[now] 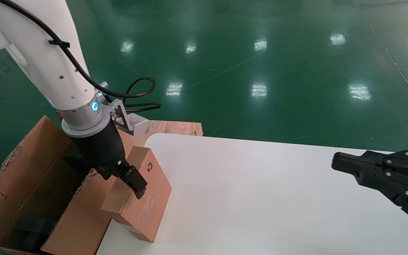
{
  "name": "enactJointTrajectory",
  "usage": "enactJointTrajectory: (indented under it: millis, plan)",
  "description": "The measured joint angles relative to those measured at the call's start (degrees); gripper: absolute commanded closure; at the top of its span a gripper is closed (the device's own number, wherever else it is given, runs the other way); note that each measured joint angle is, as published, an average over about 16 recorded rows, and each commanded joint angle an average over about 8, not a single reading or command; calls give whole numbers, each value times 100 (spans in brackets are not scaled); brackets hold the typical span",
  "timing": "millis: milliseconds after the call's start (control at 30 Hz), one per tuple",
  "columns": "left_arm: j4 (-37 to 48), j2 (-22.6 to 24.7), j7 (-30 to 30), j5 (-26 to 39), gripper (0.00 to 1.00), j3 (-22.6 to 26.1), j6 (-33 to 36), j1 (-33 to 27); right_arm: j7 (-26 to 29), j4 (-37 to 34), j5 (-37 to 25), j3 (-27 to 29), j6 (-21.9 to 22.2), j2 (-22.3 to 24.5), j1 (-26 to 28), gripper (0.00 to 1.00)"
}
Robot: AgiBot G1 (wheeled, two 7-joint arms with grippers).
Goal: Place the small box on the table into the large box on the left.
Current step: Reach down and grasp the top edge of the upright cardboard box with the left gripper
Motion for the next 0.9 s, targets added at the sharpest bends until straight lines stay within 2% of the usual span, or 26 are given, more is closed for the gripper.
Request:
enactJointTrajectory:
  millis: [900]
  plan:
    - [52,43,-33,-18,0,76,-97,6,-1,-2,1,0,1,0,-1,100]
